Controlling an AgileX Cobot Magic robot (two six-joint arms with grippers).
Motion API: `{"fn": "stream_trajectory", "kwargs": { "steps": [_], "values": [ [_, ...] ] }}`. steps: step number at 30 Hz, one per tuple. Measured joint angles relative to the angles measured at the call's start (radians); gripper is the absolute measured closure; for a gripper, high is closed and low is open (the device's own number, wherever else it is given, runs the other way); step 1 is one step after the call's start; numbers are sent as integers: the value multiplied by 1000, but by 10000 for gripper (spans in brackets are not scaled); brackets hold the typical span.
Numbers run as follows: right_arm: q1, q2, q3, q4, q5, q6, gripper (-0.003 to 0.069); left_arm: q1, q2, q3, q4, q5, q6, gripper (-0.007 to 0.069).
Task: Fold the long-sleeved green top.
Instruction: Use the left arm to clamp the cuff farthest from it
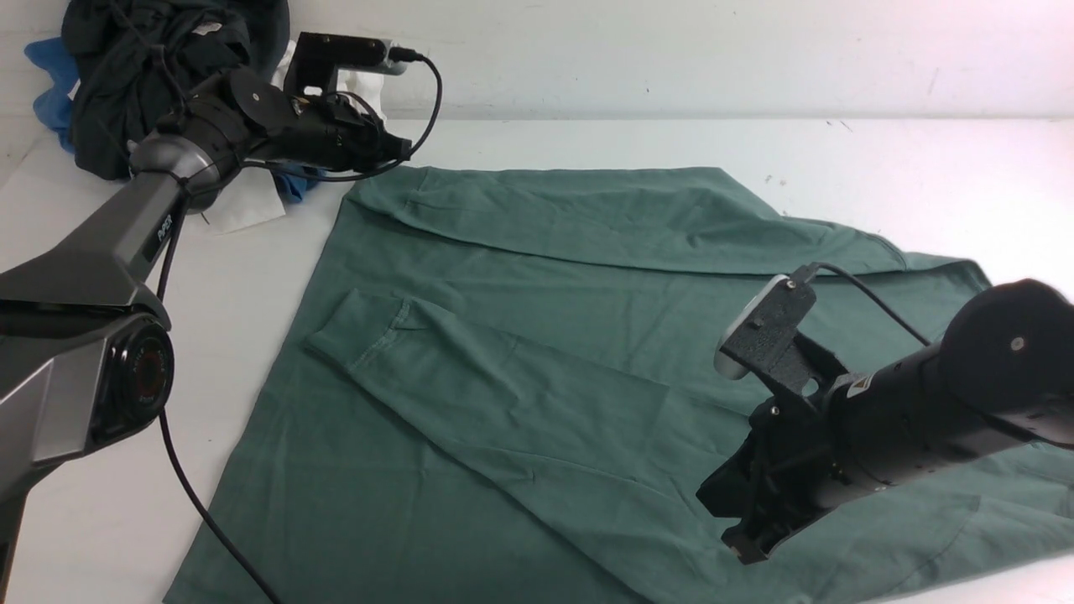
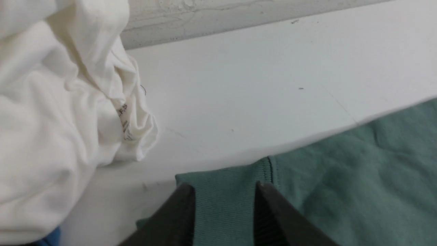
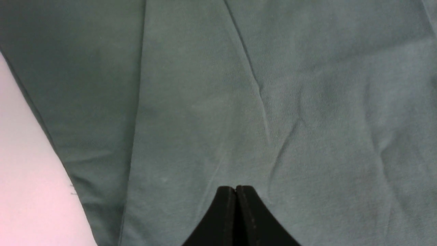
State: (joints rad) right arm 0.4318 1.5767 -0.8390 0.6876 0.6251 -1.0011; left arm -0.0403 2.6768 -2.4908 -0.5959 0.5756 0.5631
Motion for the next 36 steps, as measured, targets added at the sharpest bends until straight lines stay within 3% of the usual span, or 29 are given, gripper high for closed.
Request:
{"fn": "stream_trajectory", "kwargs": {
  "steps": [3, 5, 7, 12, 15, 23, 28, 34, 36],
  "values": [
    [0, 0, 0, 0, -2, 0, 669, 0, 18, 0, 0, 1, 2, 279],
    [0, 0, 0, 0, -2, 0, 669, 0, 33, 0, 0, 12, 3, 276],
    [0, 0, 0, 0, -2, 0, 669, 0, 39, 0, 2, 27, 3, 318],
    [0, 0, 0, 0, 4, 0, 669, 0, 39, 0, 3, 25, 9, 580],
    [0, 0, 0, 0, 18, 0, 669, 0, 36, 0, 3, 27, 10, 622],
    [0, 0, 0, 0, 37, 0, 669, 0, -48, 0, 1, 75, -9, 631],
    [0, 0, 0, 0, 40, 0, 669, 0, -53, -2, 23, 79, -31, 582],
    [0, 0, 0, 0, 25, 0, 669, 0, 20, -1, 56, 73, -31, 314],
    [0, 0, 0, 0, 24, 0, 669, 0, 35, -1, 56, 65, -31, 279]
  ]
}}
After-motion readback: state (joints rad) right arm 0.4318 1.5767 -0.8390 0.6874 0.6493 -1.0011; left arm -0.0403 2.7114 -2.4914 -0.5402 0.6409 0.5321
